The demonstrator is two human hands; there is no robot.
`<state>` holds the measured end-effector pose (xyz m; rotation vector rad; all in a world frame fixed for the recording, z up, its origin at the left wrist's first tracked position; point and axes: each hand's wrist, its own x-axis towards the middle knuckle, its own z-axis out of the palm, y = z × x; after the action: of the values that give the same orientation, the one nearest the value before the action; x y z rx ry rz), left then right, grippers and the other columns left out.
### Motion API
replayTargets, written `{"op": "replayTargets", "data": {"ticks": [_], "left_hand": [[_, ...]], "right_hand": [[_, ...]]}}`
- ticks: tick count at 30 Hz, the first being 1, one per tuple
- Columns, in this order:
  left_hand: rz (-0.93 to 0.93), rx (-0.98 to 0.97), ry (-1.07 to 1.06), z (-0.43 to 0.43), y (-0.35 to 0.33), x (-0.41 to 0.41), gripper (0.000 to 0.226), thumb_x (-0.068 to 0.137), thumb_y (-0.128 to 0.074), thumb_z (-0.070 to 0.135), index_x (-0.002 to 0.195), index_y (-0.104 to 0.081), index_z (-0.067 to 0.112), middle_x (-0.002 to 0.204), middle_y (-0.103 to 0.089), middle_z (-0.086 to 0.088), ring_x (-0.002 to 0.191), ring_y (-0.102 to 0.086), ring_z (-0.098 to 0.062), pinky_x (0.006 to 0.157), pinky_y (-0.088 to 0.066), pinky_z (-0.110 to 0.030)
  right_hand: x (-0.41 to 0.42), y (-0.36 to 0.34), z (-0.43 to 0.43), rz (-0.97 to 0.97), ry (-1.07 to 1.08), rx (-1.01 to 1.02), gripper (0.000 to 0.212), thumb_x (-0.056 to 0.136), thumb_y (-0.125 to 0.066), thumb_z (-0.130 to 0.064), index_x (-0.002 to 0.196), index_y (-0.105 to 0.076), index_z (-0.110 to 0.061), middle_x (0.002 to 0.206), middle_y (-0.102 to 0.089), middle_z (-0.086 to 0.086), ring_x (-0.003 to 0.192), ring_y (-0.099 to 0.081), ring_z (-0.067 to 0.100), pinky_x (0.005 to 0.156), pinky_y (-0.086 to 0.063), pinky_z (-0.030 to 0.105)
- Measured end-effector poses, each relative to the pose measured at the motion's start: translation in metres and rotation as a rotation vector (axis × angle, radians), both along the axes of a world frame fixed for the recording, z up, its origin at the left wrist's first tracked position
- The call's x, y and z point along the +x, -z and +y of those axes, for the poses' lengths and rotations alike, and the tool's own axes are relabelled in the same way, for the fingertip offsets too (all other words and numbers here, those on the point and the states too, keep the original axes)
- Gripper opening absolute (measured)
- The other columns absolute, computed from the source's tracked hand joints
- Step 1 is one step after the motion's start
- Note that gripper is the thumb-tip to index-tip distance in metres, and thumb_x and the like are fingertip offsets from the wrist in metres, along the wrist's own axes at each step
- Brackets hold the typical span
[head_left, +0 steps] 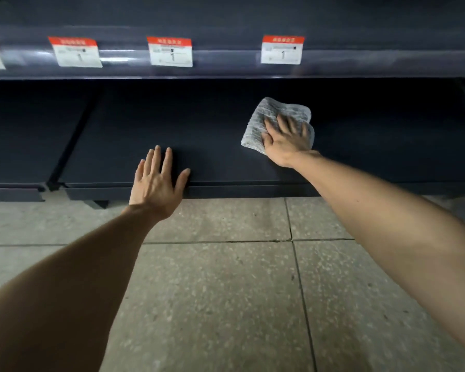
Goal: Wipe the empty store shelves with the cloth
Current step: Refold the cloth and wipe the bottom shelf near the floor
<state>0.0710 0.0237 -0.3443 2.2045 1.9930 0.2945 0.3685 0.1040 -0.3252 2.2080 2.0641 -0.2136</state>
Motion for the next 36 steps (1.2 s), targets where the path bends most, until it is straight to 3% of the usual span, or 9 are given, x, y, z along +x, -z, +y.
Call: {"op": "replayTargets", "data": {"ticks": [6,10,12,16,19,28,33,36], "left_hand": [[-0.016,0.046,-0.058,0.012,-0.003,-0.073,0.055,0.104,-0.031,0.036,0.152,-0.031,0.008,0.161,-0.024,-0.016,0.15,-0.017,-0.031,0.122,-0.014,-0.045],[-0.019,0.043,-0.146,0.001,-0.002,-0.101,0.056,0.103,-0.037,0.038,0.148,-0.037,0.005,0.158,-0.029,-0.02,0.148,-0.021,-0.035,0.12,-0.018,-0.048],[-0.01,0.059,-0.137,-0.006,0.002,-0.105,0.058,0.102,-0.04,0.04,0.147,-0.038,0.003,0.157,-0.03,-0.022,0.147,-0.023,-0.035,0.12,-0.018,-0.047],[-0.013,0.09,-0.133,-0.005,0.003,-0.113,0.056,0.101,-0.039,0.042,0.142,-0.044,0.004,0.152,-0.038,-0.021,0.143,-0.031,-0.035,0.117,-0.022,-0.047],[-0.007,0.105,-0.154,0.003,0.005,-0.129,0.058,0.099,-0.033,0.046,0.137,-0.049,0.006,0.147,-0.044,-0.02,0.136,-0.038,-0.037,0.114,-0.027,-0.049],[0.124,0.243,-0.25,0.025,0.015,-0.182,0.054,0.101,-0.025,0.044,0.134,-0.053,0.012,0.146,-0.047,-0.016,0.14,-0.034,-0.035,0.117,-0.016,-0.052],[-0.05,0.192,-0.39,0.023,0.021,-0.218,0.056,0.102,-0.025,0.039,0.15,-0.037,0.013,0.16,-0.028,-0.013,0.15,-0.019,-0.026,0.122,-0.011,-0.041],[-0.137,0.22,-0.386,0.025,0.017,-0.22,0.057,0.099,-0.024,0.034,0.147,-0.044,0.012,0.158,-0.033,-0.011,0.149,-0.023,-0.023,0.122,-0.013,-0.035]], "right_hand": [[-0.131,-0.003,-0.009,0.056,-0.288,-0.007,0.056,0.101,-0.008,-0.049,0.155,-0.005,-0.037,0.166,0.004,-0.002,0.152,0.007,0.02,0.119,0.009,0.049],[-0.157,-0.002,-0.035,0.148,-0.454,-0.018,0.053,0.103,-0.014,-0.049,0.155,-0.009,-0.037,0.166,0.001,-0.003,0.152,0.006,0.016,0.12,0.01,0.045],[-0.143,-0.001,-0.037,0.161,-0.382,0.004,0.053,0.103,-0.014,-0.048,0.155,-0.011,-0.038,0.166,-0.001,-0.003,0.152,0.004,0.016,0.121,0.008,0.044],[-0.115,0.012,-0.041,0.021,-0.04,0.08,0.057,0.1,-0.006,-0.047,0.155,-0.008,-0.034,0.166,-0.003,0.002,0.152,0.0,0.023,0.119,0.002,0.052],[-0.117,0.014,-0.035,-0.015,0.026,0.083,0.059,0.098,-0.005,-0.048,0.155,-0.007,-0.033,0.165,-0.003,0.004,0.152,0.0,0.025,0.119,0.002,0.054],[-0.178,0.012,0.03,-0.035,-0.063,0.053,0.058,0.098,-0.007,-0.049,0.155,-0.004,-0.035,0.166,0.002,0.001,0.152,0.004,0.023,0.119,0.005,0.054],[-0.238,0.008,0.065,-0.033,-0.164,0.036,0.058,0.097,-0.007,-0.051,0.154,-0.004,-0.039,0.166,0.001,-0.004,0.152,0.003,0.019,0.119,0.003,0.052],[-0.276,0.004,0.075,0.0,-0.237,-0.003,0.059,0.096,-0.007,-0.052,0.154,-0.004,-0.04,0.166,0.003,-0.004,0.152,0.005,0.018,0.119,0.004,0.052]]}}
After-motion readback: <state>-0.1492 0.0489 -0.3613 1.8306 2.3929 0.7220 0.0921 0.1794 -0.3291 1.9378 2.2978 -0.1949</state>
